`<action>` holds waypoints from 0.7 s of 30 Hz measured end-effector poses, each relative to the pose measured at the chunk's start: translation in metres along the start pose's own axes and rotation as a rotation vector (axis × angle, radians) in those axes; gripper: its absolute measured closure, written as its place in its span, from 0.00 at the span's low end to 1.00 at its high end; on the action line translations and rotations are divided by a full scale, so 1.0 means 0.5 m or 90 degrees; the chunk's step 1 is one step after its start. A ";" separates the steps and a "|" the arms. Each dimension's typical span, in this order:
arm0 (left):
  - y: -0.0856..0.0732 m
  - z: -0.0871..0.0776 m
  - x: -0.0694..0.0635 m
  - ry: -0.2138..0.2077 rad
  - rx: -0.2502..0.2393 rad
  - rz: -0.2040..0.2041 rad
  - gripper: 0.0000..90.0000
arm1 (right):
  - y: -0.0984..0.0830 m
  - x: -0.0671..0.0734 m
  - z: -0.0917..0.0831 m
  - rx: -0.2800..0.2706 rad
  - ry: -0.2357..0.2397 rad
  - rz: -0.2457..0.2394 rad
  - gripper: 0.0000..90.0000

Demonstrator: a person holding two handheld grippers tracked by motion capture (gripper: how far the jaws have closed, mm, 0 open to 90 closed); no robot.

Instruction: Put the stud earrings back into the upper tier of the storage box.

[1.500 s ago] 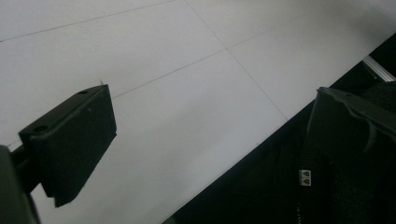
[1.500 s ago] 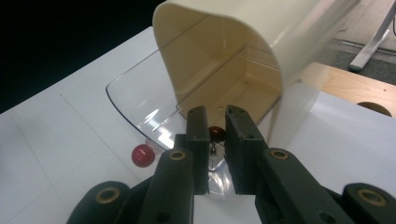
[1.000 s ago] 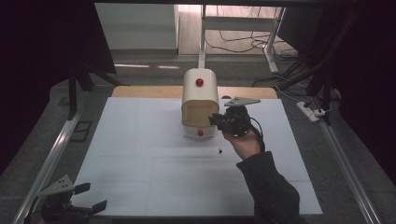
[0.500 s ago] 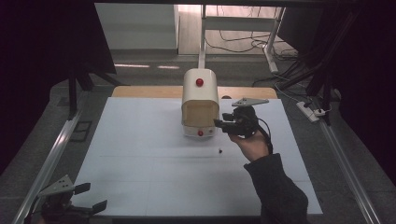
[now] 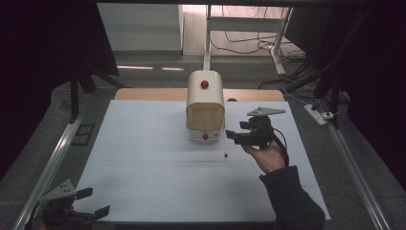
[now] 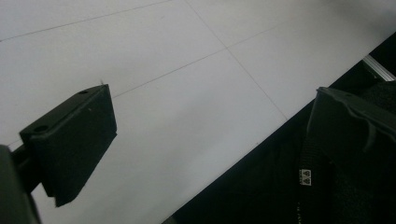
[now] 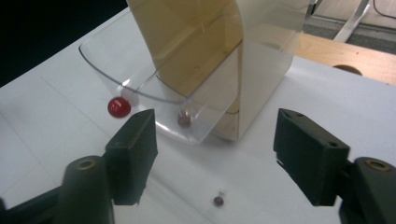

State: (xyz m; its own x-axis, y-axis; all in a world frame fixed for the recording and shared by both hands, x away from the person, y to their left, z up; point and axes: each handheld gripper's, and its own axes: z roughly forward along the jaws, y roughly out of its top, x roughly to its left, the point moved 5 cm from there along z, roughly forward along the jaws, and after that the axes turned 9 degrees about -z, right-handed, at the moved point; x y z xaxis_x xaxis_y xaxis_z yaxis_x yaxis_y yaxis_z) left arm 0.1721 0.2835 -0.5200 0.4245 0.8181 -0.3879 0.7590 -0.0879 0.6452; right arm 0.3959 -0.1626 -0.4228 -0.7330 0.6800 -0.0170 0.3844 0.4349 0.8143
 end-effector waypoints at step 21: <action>0.000 0.000 0.000 0.000 0.000 0.002 0.02 | -0.069 -0.015 0.026 0.066 -0.019 0.006 0.07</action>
State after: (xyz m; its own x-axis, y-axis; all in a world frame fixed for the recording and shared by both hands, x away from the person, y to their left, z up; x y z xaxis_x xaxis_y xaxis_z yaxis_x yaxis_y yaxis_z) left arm 0.1720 0.2835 -0.5199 0.4266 0.8178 -0.3862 0.7578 -0.0901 0.6463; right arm 0.3954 -0.1753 -0.4584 -0.7122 0.7014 -0.0284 0.4489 0.4862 0.7497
